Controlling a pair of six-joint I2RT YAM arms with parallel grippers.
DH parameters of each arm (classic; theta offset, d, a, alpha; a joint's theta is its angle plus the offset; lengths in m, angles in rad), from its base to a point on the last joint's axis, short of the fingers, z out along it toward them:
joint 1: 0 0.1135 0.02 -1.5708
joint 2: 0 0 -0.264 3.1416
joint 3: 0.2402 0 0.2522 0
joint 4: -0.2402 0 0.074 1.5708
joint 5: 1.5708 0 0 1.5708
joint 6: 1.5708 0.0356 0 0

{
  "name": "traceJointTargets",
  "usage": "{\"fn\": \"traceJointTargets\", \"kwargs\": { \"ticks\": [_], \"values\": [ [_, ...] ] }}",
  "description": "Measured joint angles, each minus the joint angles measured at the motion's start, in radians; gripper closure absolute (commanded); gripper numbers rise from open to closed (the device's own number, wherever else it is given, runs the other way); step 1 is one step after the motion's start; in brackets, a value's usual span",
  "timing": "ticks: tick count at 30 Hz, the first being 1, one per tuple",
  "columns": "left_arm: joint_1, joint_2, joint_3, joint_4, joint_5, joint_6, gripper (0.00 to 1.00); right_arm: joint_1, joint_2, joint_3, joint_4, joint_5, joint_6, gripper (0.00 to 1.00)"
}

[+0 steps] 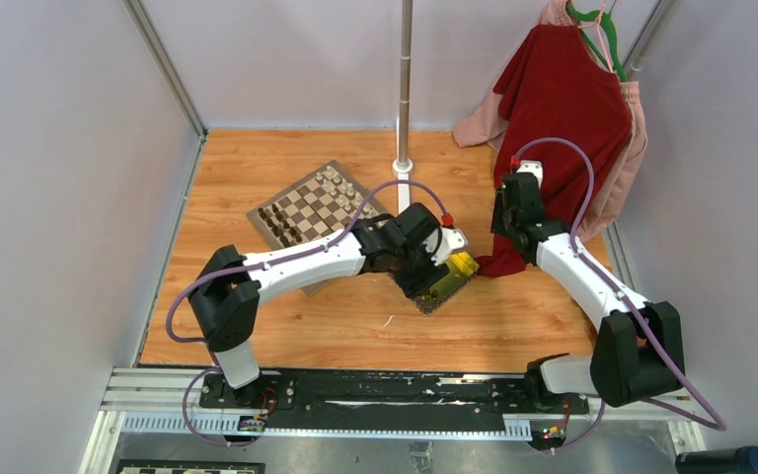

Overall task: Set up the chess pieces on the board
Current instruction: Pick up the chess piece from the storage box.

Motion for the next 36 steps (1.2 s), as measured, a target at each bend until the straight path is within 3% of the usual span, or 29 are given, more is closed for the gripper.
{"fn": "traceJointTargets", "kwargs": {
  "ticks": [16, 23, 36],
  "values": [
    [-0.031, 0.141, 0.067, -0.021, 0.024, 0.058, 0.47, -0.063, 0.029, 0.011, 0.037, -0.022, 0.021, 0.55],
    [-0.031, 0.166, 0.067, -0.003, 0.006, 0.056, 0.53, -0.074, 0.036, 0.023, 0.043, -0.032, 0.021, 0.55],
    [-0.031, 0.204, 0.067, 0.053, -0.027, 0.053, 0.54, -0.079, 0.041, 0.023, 0.043, -0.044, 0.021, 0.56]
  ]
}}
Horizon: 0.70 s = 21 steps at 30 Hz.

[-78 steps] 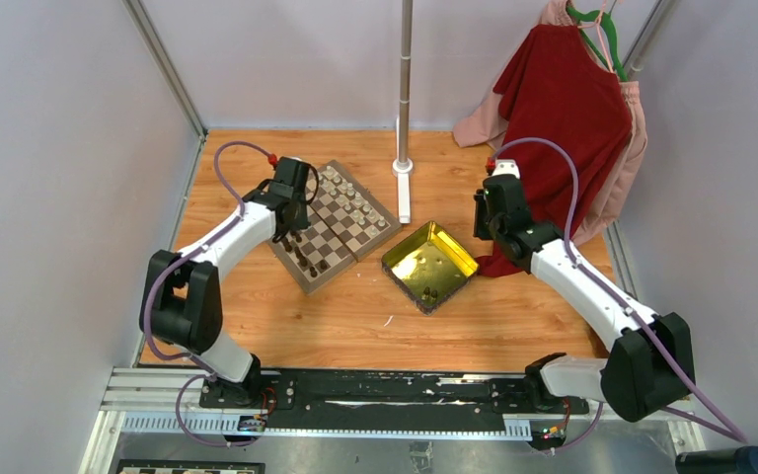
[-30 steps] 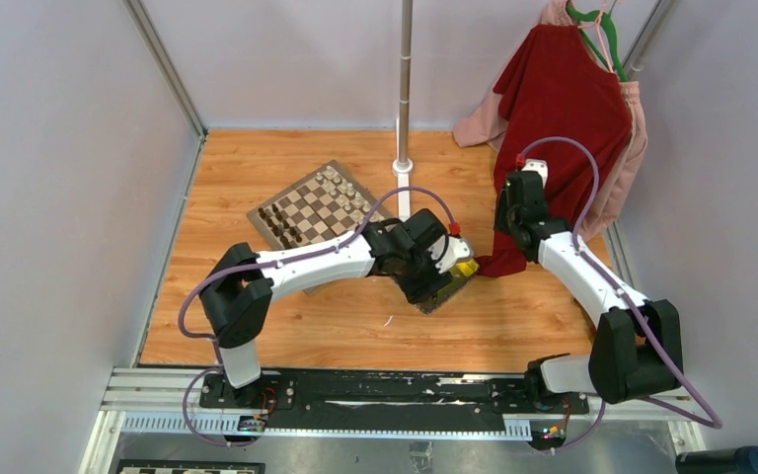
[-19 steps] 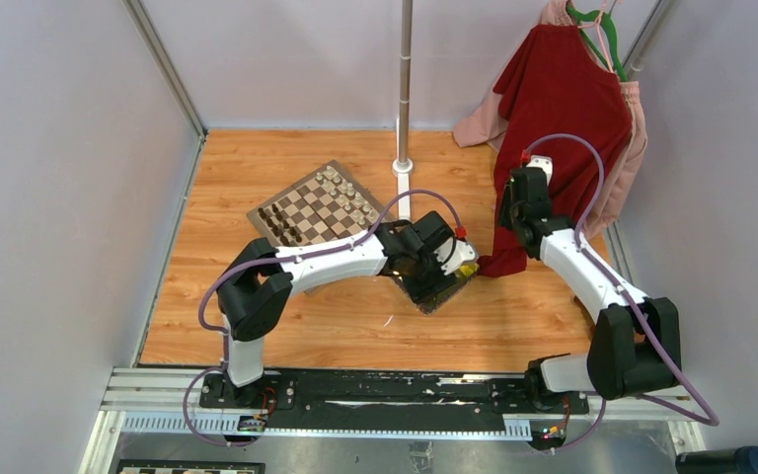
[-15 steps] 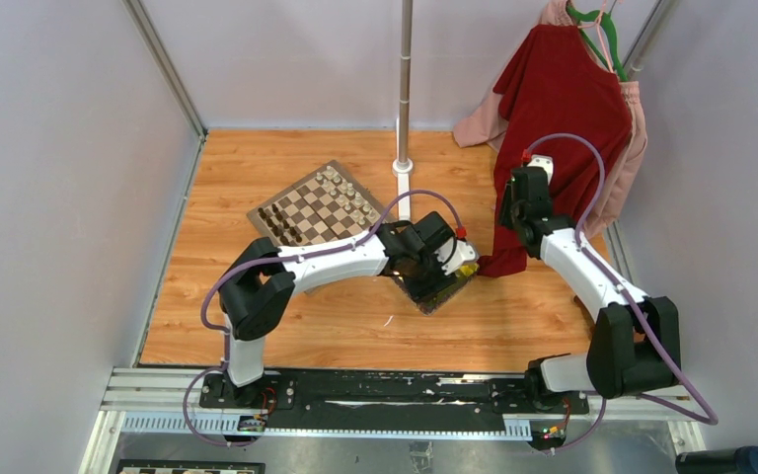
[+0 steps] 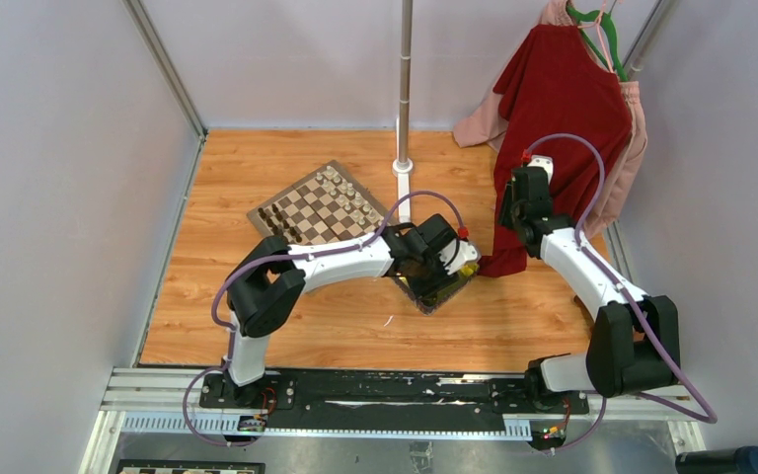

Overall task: Set up the chess pieces on the board
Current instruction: Pick up the chess piece from the storage box.

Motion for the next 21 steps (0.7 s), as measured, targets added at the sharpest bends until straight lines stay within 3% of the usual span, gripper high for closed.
{"fn": "traceJointTargets", "kwargs": {
  "ticks": [21],
  "values": [
    [0.0, 0.044, 0.0, 0.026, -0.027, 0.001, 0.65, -0.006, 0.02, 0.0, 0.003, -0.003, 0.0, 0.56]
  ]
}}
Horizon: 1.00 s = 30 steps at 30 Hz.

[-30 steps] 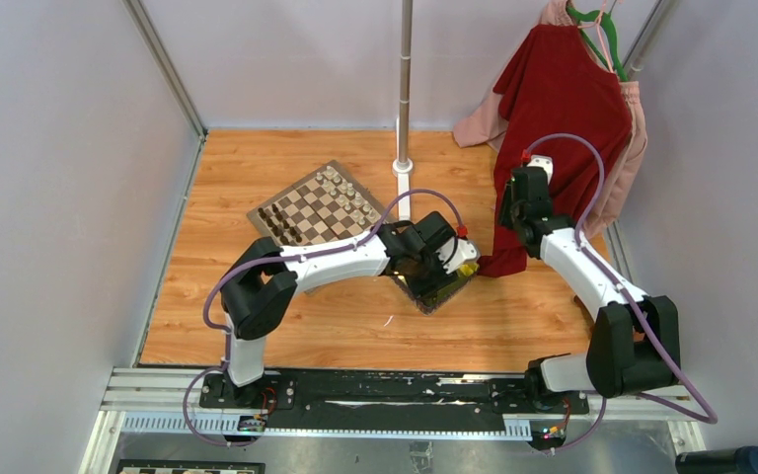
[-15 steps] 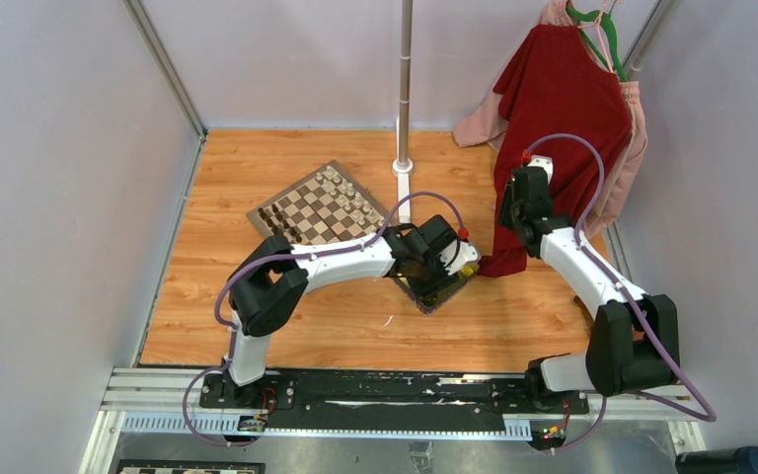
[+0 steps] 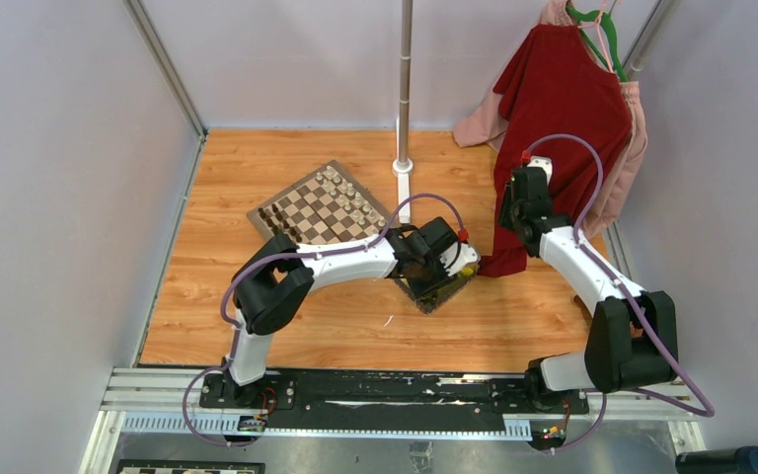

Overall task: Set up the chess pieces on the board
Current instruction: Pick up the chess piece from the storage box.

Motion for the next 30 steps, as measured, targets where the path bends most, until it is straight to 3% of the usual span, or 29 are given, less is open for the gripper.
{"fn": "traceJointTargets", "kwargs": {
  "ticks": [24, 30],
  "values": [
    [0.0, 0.015, 0.0, 0.01, -0.016, -0.019, 0.78, 0.0, 0.011, 0.002, 0.003, -0.016, 0.0, 0.57],
    [0.0, 0.015, 0.0, 0.018, -0.018, -0.034, 0.86, 0.0, 0.011, 0.002, 0.003, -0.016, 0.0, 0.58]
  ]
}}
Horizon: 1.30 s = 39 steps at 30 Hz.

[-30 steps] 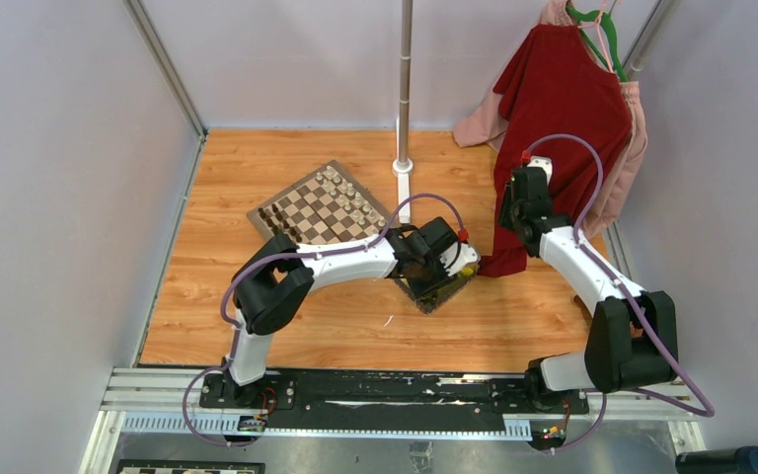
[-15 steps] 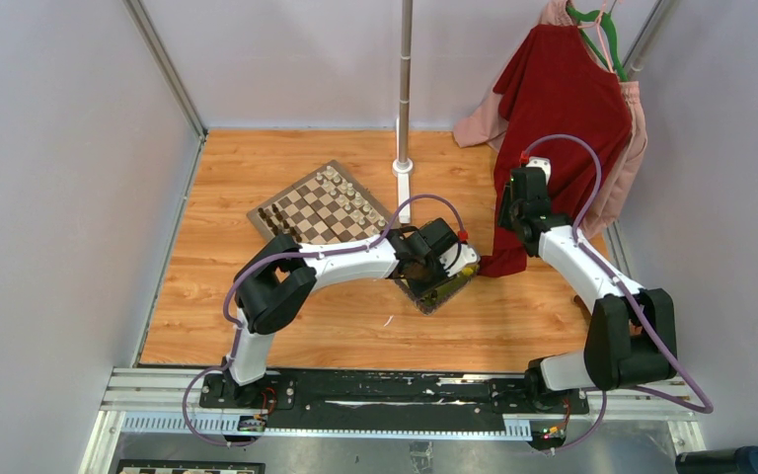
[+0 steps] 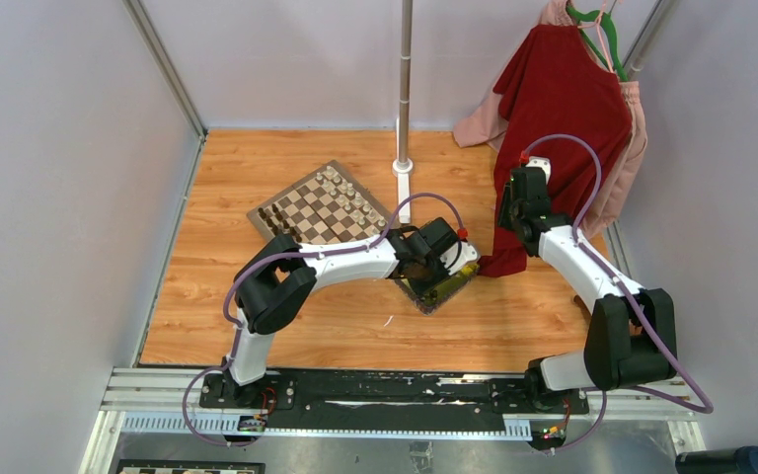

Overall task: Set up the chess pieces on the board
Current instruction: Pick up the chess piece from the storage box.

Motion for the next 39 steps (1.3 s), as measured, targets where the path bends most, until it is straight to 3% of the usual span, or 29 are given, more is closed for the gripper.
{"fn": "traceJointTargets", "kwargs": {
  "ticks": [10, 39],
  "values": [
    [0.0, 0.0, 0.0, 0.006, -0.005, -0.01, 1.0, 0.0, 0.0, 0.0, 0.001, -0.007, 0.0, 0.58],
    [0.0, -0.02, 0.011, 0.005, -0.097, -0.013, 1.0, 0.0, 0.0, 0.0, 0.014, -0.007, 0.0, 0.58]
  ]
}}
